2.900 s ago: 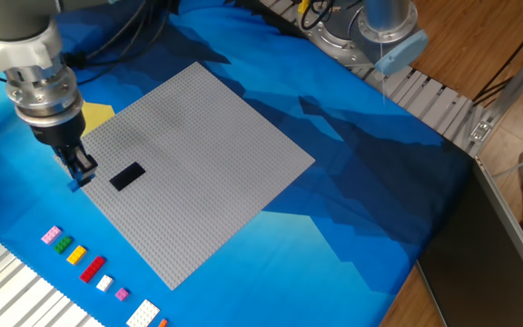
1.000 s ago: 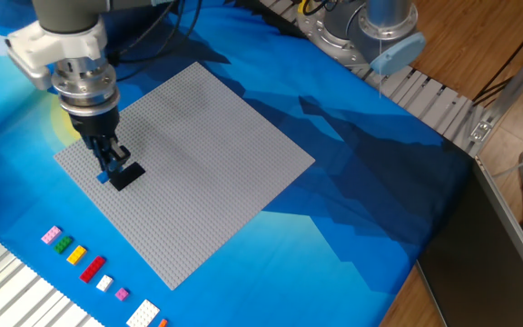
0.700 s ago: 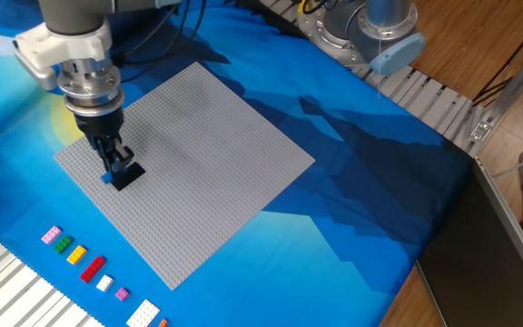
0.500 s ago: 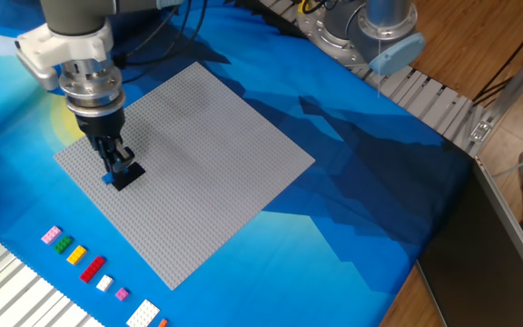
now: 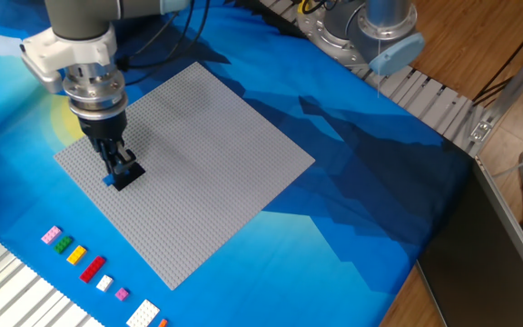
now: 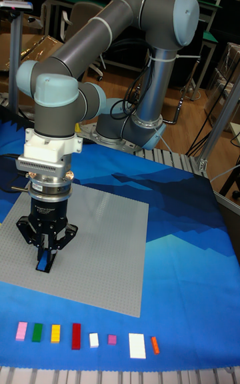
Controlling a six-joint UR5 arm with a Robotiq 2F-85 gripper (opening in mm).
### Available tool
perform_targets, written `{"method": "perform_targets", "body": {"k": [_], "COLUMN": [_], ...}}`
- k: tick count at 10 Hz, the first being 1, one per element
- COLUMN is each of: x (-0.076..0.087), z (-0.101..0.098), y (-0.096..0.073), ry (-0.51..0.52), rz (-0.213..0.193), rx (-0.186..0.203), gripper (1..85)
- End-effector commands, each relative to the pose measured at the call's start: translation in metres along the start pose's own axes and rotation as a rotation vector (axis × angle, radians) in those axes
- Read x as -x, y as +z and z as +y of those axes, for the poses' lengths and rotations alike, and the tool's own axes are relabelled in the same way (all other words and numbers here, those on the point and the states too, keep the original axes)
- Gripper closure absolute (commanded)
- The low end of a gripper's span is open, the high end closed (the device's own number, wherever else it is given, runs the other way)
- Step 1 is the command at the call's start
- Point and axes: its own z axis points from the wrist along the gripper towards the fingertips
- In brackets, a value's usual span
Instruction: Stack small Lego blocks one on top of the other
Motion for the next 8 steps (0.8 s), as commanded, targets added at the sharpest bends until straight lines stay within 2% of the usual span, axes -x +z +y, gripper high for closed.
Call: {"method": "perform_targets", "body": {"k": [1,3,5,6,8], "x": [0.002,-0.003,-0.008,-0.007,-0.018], "z": [-0.002,-0.010,-0.008,-0.006,-0.002], "y": [0.001,0.001,0.001,0.001,-0.001], "ry": [0.003,-0.003,0.013,0.025,0.029], "rz": [-0.007,0.009,0.029,0.026,0.022], "rx": [-0.003,-0.031,-0.027,-0.016,0.006], "gripper": [84.7,84.7,84.7,84.7,84.7]}}
